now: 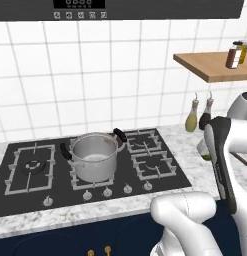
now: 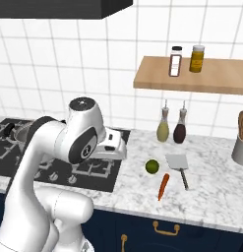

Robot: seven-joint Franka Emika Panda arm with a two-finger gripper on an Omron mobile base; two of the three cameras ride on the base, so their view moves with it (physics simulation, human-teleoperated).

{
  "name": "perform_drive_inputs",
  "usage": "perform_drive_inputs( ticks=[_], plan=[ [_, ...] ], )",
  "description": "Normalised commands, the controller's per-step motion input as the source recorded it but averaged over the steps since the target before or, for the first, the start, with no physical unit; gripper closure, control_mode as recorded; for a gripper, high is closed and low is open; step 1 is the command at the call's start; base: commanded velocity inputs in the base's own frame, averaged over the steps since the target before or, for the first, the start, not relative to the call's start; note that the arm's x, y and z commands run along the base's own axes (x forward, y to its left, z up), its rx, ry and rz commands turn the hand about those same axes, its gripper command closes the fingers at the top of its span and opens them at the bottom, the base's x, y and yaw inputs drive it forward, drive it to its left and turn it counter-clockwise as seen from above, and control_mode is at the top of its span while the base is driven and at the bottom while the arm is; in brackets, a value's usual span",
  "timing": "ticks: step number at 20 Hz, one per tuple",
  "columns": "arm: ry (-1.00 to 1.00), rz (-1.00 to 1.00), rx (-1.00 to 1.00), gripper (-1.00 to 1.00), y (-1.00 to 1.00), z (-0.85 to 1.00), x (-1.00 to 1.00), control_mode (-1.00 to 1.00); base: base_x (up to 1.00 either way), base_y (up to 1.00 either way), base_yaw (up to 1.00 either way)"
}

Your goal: Put the lime and carrot in the pot. Retrieve the spatula and lightly stir the vegetables in the pot.

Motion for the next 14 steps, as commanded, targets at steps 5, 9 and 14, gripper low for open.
perform_drive_inputs(
  ticks=[5, 9, 14],
  plan=[
    [0.03, -0.01, 0.0, -1.0, -0.83, -0.48, 0.08, -1.0, 0.0, 0.0, 0.0],
    [0.03, 0.0, 0.02, -1.0, -0.8, -0.31, 0.35, -1.0, 0.0, 0.0, 0.0],
    [0.02, 0.0, 0.0, -1.0, -0.64, -0.34, 0.2, -1.0, 0.0, 0.0, 0.0]
  ],
)
